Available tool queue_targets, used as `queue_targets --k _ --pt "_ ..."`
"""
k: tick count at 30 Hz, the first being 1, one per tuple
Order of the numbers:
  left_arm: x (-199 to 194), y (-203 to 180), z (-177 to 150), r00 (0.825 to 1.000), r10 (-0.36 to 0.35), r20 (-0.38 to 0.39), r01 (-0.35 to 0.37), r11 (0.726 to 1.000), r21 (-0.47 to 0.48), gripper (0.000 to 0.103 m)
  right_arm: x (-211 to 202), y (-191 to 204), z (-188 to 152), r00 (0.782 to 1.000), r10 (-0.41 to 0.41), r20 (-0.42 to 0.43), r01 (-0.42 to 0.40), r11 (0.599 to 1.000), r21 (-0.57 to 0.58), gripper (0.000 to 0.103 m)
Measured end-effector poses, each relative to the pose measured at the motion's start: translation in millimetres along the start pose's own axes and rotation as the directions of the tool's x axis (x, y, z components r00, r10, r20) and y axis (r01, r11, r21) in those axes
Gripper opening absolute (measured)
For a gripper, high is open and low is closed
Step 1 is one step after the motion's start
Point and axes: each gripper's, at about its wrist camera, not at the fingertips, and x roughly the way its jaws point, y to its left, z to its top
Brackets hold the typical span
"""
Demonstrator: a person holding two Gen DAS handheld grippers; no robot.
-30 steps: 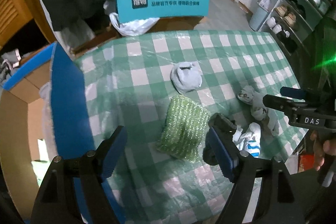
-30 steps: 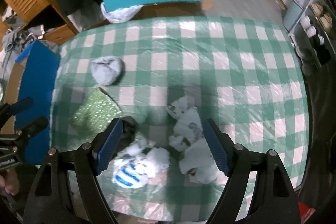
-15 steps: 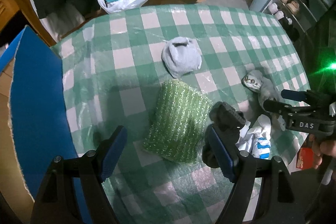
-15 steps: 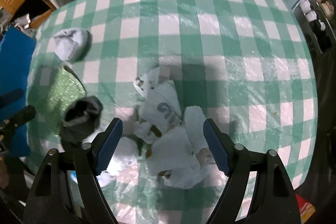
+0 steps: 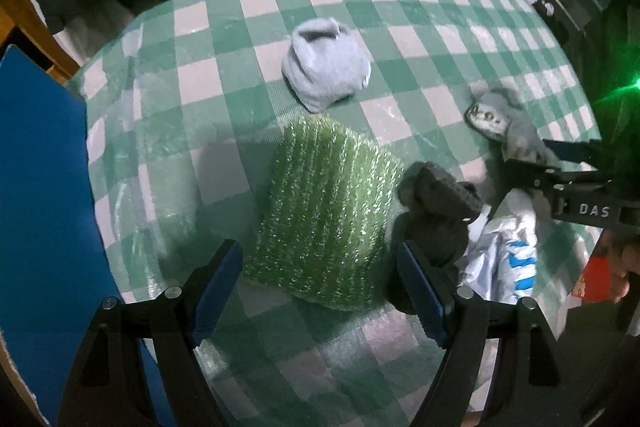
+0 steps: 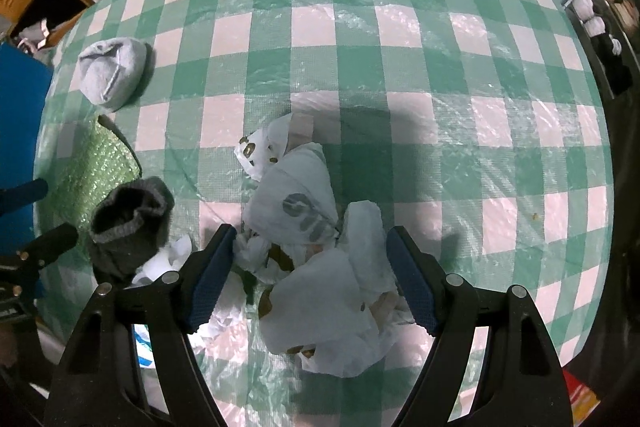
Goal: Organize soft objects
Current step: 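Close the left gripper on the green mesh scrubber while the right gripper closes on the white plastic bag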
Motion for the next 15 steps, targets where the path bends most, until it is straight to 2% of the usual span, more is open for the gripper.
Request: queue_targets --k 4,11,13,15 --pt "10.9 -2.4 0.3 1.000 0.016 -0.021 -0.016 1.000 0.011 0.081 6.7 4.3 -2.0 1.000 0.008 -0.015 -0.008 1.000 -0.006 0.068" --pt "12.8 -12.6 -2.0 0.999 0.033 -0.002 -0.033 0.997 0.066 0.080 4.2 7.3 -2.5 1.000 0.020 -0.004 -0.020 1.000 -0.019 0.051" --pt "11.0 -14.3 -3.9 1.000 0.027 0.010 -0.028 0.997 0.067 0.062 1.1 10.8 -2.6 1.000 0.025 0.005 -0.025 1.000 -0.016 0.049" --pt "9.3 -16.2 -5.4 0.999 0.038 0.011 -0.039 0.997 0.074 0.052 -1.5 12.4 -2.6 0.999 0.033 0.011 -0.033 0.999 -0.010 0.047"
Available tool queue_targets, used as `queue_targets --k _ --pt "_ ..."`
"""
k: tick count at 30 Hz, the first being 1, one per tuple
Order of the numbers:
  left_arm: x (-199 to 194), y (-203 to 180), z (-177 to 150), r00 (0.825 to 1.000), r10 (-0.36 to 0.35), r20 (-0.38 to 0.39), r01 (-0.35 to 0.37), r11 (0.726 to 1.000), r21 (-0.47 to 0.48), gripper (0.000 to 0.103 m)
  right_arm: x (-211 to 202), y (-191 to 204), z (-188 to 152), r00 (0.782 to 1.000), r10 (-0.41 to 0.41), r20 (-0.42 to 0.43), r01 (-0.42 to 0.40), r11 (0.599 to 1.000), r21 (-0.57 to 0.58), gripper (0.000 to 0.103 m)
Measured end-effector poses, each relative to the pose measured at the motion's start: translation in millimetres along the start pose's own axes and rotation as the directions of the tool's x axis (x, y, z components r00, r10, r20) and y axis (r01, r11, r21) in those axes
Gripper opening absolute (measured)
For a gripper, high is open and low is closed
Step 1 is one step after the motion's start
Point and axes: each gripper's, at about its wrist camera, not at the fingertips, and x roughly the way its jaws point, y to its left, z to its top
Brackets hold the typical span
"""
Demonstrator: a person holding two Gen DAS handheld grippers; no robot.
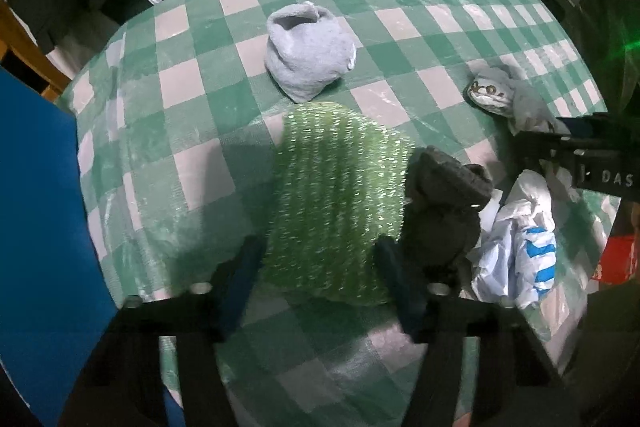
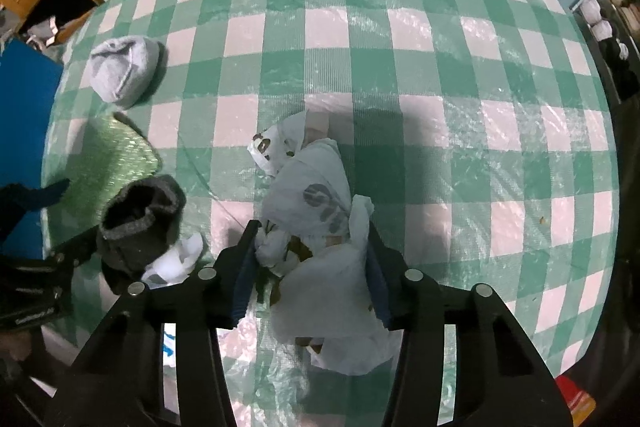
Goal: Organize soft objects
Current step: 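Close the left gripper on the green mesh scrubber while the right gripper closes on the white plastic bag, then carry the scrubber with the left gripper while the right gripper carries the white bag toward the box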
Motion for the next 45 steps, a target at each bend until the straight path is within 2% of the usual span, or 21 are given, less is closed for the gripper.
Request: queue_targets --k 1,6,10,21,30,45 --pt "-0.5 0.8 -0.3 1.000 -0.008 0.002 0.008 1.000 -0.002 0.045 -1.7 -0.5 0.3 1.000 0.003 0.004 -0.003 1.000 0.002 0.047" --pt "-4.8 8.2 0.3 1.000 -0.016 0.007 0.016 1.000 -0.018 0.027 -10.2 1.4 2.9 1.000 0.012 0.024 -0.012 1.000 -0.001 0.046" --pt "-7.7 10.3 0.3 1.000 -0.009 0.021 0.010 1.000 -0.017 0.019 -20.2 3.4 4.5 0.999 0.020 0.047 -0.020 1.000 -0.003 0.046" --pt "-33.0 13.1 -0.4 0.997 0.003 0.080 -0.002 1.000 -0.015 0.017 -50.0 2.6 -3.8 0.993 0.049 0.103 -0.047 0.999 -0.026 0.045" --pt "-56.7 17.2 -2.6 0.991 0.003 0.131 0.002 0.999 -0.032 0.017 -65.8 16.3 -1.0 0.988 0.062 0.139 -0.056 0.997 -0.044 0.045" --pt "-104.0 28.0 -13.7 0.971 0.046 0.235 -0.035 0.998 -0.049 0.017 -102.3 46.4 -2.5 0.974 0.088 0.208 -0.070 0.993 -0.097 0.045"
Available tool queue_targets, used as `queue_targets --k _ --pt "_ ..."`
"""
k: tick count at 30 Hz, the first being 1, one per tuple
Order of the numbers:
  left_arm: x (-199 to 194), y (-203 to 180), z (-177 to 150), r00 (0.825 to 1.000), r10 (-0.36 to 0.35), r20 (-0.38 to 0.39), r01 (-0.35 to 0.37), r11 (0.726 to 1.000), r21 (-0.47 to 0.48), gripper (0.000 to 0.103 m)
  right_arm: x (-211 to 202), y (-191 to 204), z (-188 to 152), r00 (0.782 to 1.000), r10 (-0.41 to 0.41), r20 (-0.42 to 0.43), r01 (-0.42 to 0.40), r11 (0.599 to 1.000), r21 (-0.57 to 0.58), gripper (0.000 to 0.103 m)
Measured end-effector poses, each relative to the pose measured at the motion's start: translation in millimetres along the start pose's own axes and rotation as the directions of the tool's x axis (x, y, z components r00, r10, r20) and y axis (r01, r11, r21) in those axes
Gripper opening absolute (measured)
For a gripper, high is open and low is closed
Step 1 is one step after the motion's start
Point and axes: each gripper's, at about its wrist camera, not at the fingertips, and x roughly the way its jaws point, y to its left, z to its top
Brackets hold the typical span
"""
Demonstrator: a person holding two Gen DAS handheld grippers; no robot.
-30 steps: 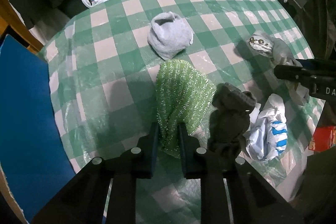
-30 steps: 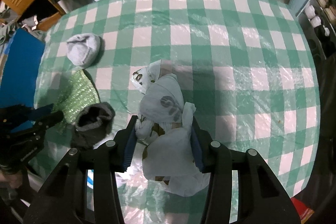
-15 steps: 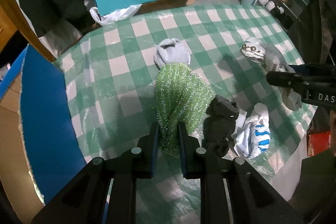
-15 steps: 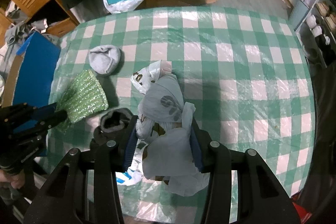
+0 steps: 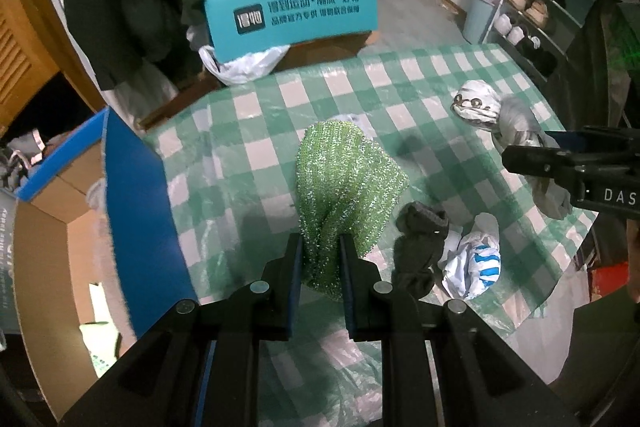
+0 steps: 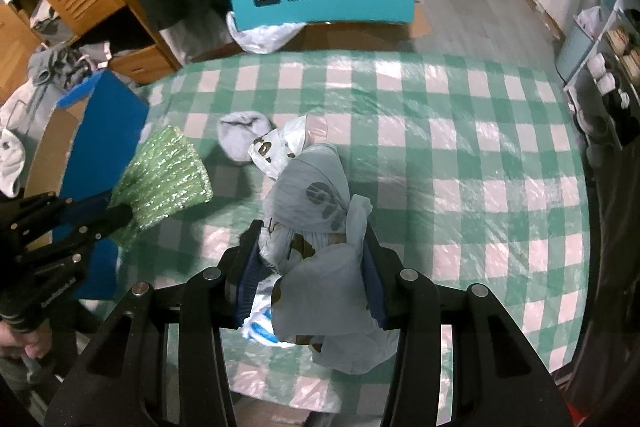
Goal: Organize soft objects
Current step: 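Carry the scrubber with the left gripper while the right gripper carries the white bag toward the box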
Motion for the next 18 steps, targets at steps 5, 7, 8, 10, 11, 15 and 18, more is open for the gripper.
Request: queue_targets --k 5,7,8,10,11,15,18 --pt "-13.9 8.0 -1.7 1.000 0.000 0.018 0.000 1.000 -0.015 0.017 -10.6 13.3 2.4 1.000 0.011 0.020 -0.011 1.000 -0.027 0.045" --pt "-18.4 10.6 -2.3 1.000 0.000 0.025 0.001 1.000 -0.022 0.017 -13.9 19.6 4.1 0.999 0.016 0.028 -0.015 0.999 -0.037 0.045" --pt "-21.4 12.4 -2.6 1.000 0.000 0.030 0.001 1.000 -0.026 0.017 -15.4 22.3 5.0 0.999 0.018 0.031 -0.017 0.999 -0.042 0.045" --pt "-26.0 14.8 -3.0 0.999 0.001 0.039 0.000 1.000 -0.030 0.017 -17.8 28.0 6.4 0.999 0.022 0.037 -0.020 0.998 -0.052 0.045" --pt "-28.4 16.3 -3.0 0.999 0.002 0.043 -0.001 0.999 -0.033 0.017 -18.8 30.5 7.1 0.999 0.023 0.039 -0.020 0.998 -0.056 0.045" --pt "-37.1 21.0 -4.3 0.998 0.011 0.057 -0.009 0.999 -0.044 0.017 -19.8 37.5 9.2 0.999 0.028 0.041 -0.025 0.997 -0.067 0.045" --pt "-42.2 26.5 -5.9 0.998 0.016 0.065 -0.012 0.999 -0.053 0.017 -20.7 43.6 10.1 0.999 0.031 0.042 -0.027 0.997 -0.076 0.045"
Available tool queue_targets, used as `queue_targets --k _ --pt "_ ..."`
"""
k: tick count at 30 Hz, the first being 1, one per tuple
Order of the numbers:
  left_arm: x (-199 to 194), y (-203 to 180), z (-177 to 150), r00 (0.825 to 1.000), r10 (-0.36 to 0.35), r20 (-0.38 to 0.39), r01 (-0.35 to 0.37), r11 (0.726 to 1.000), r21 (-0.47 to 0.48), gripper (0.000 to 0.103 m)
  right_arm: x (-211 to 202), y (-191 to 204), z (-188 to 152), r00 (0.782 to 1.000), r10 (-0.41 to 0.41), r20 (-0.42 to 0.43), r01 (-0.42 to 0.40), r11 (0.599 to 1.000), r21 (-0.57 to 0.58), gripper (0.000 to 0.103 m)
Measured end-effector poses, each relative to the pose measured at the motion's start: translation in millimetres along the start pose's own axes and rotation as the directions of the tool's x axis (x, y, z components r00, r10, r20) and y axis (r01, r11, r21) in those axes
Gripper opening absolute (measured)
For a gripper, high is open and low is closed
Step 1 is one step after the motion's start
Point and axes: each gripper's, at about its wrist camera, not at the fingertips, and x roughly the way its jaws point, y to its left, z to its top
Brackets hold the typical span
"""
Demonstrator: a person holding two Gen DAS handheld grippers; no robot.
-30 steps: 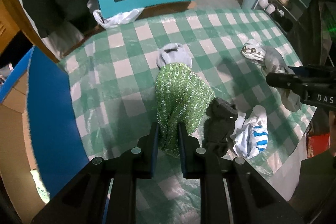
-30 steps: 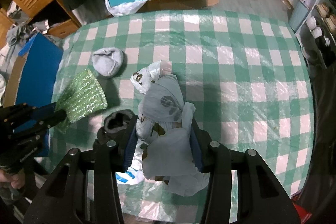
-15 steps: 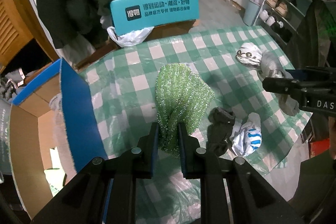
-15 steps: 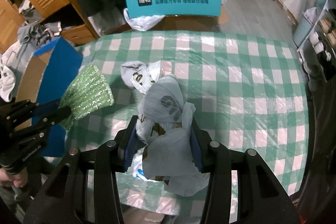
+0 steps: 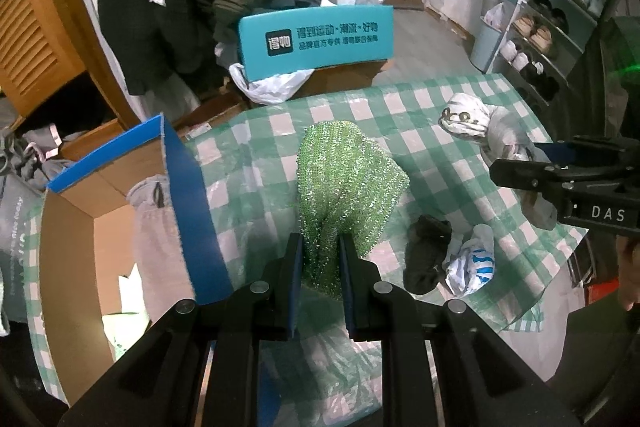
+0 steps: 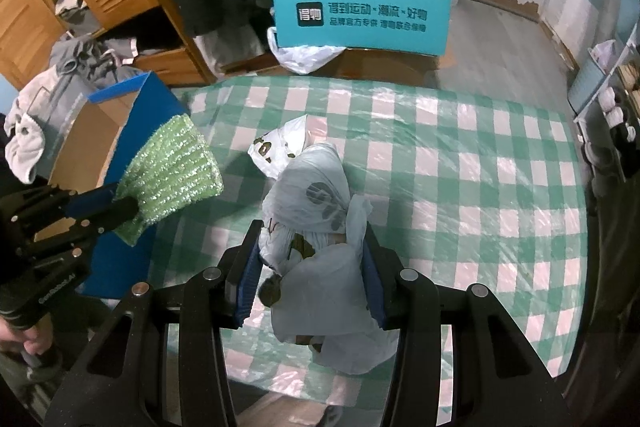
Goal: Organize soft objects
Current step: 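Carry the scrubber with the left gripper while the right gripper carries the white bag toward the box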
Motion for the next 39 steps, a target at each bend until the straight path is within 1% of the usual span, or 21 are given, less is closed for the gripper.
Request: queue_targets --k 9,18,27,34,39 --pt "-15.0 16.3 -5.1 1.000 0.014 0.023 -0.013 1.000 -0.025 0.017 -2.2 25.7 9.4 1.000 0.018 0.007 -0.018 0.999 -0.037 0.045" --pt "-29.4 38.0 -12.0 0.998 0.043 0.043 -0.041 0.997 -0.060 0.017 1.2 59.2 19.3 0.999 0.045 0.007 -0.044 0.995 -0.084 0.045" --pt "-39.1 66.0 -17.4 0.997 0.063 0.054 -0.056 0.992 -0.115 0.017 11.5 97.9 26.0 0.997 0.071 -0.012 -0.072 0.987 -0.143 0.045" --pt "-46.4 86.1 -27.0 0.994 0.087 0.065 -0.077 0.986 -0.145 0.017 17.6 131.8 35.6 0.996 0.092 -0.017 -0.094 0.977 -0.189 0.045" --pt "-51.1 107.5 -36.4 0.992 0.110 0.066 -0.097 0.979 -0.178 0.017 21.3 157.5 39.7 0.994 0.110 -0.026 -0.113 0.968 -0.224 0.045"
